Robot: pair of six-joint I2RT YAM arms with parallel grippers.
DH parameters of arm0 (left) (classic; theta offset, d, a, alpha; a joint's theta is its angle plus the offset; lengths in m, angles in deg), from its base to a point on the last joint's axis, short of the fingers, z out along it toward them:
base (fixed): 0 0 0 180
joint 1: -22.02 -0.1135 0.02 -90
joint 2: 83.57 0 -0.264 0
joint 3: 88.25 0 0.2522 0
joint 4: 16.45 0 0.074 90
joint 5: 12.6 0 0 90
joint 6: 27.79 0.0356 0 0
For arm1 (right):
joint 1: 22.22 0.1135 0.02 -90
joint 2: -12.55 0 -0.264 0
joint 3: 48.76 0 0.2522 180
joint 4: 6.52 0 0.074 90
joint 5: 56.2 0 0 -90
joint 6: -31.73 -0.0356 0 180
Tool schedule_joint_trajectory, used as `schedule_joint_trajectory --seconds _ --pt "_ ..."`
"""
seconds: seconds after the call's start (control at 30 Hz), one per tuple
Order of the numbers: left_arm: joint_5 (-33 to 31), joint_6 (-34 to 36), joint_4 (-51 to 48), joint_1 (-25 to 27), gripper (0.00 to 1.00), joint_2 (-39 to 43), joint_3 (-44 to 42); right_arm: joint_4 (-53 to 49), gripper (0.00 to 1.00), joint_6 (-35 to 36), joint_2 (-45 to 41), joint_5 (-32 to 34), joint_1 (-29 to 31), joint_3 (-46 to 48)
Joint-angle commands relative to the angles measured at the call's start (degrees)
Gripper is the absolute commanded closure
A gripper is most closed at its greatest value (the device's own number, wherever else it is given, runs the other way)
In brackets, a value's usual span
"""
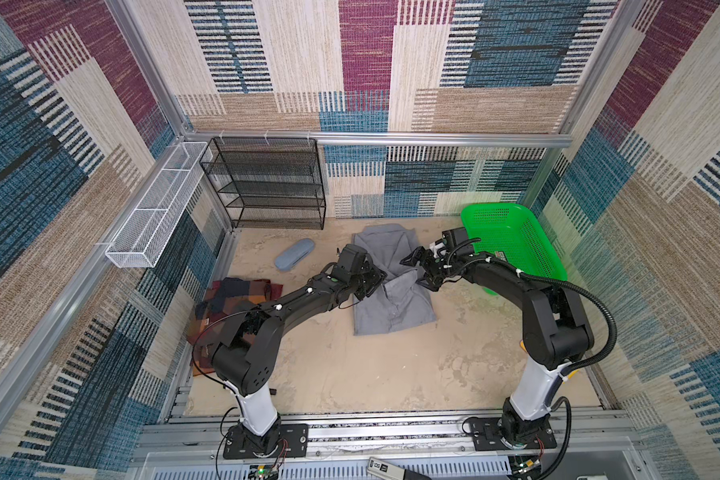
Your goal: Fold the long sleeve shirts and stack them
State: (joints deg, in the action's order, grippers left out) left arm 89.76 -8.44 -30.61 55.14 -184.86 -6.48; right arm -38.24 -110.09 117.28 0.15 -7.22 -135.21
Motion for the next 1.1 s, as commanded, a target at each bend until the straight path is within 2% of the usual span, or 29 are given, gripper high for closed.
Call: schedule_joint_trajectory --seconds 0.0,0.27,0.4,0.53,0.57,0.63,0.7,0.73,0.87,0.97,1.07 --pt "-0.23 1.08 -2.57 -0.08 0.6 0.04 1.39 -1.66 0.09 -0.38 0.47 2.72 -0.18 -2.03" --pt "-0.08 2.25 -4.86 0.01 0.59 -0.8 4.46 -2.1 0.09 0.17 -7.59 11.61 -1.58 -0.72" --pt "2.05 2.56 -4.18 -0.2 0.6 -2.24 5.9 3.05 0.1 3.22 -12.57 6.75 -1.44 2.43" --pt "3.48 8.83 -8.75 -2.29 0.59 -0.71 8.86 7.21 0.16 7.14 -15.48 -0.41 -0.47 5.65" --pt "3.07 10.96 -10.7 -3.15 0.59 0.48 8.94 6.5 0.2 8.66 -15.07 -1.26 0.47 5.55" --pt "2.33 14.27 -9.25 -4.27 0.58 3.66 6.36 7.14 0.43 11.27 -14.26 -1.96 2.75 5.91" --pt "1.65 17.95 -10.81 -5.32 0.57 6.18 4.9 8.4 0.73 11.71 -12.43 -2.13 4.33 6.61" --pt "1.46 19.37 -11.23 -5.52 0.57 6.89 4.16 10.5 0.79 11.18 -11.51 -3.47 4.5 7.56" --pt "2.83 22.0 -11.77 -5.7 0.57 8.72 0.51 11.29 0.98 10.17 -5.2 -3.58 3.97 7.65" --pt "4.18 22.95 -11.91 -5.71 0.57 8.97 -2.08 12.23 1.0 10.32 -3.14 0.97 2.89 9.32" --pt "5.17 23.74 -11.8 -5.75 0.57 8.59 -4.23 12.09 1.0 10.26 -1.29 2.5 1.64 10.51"
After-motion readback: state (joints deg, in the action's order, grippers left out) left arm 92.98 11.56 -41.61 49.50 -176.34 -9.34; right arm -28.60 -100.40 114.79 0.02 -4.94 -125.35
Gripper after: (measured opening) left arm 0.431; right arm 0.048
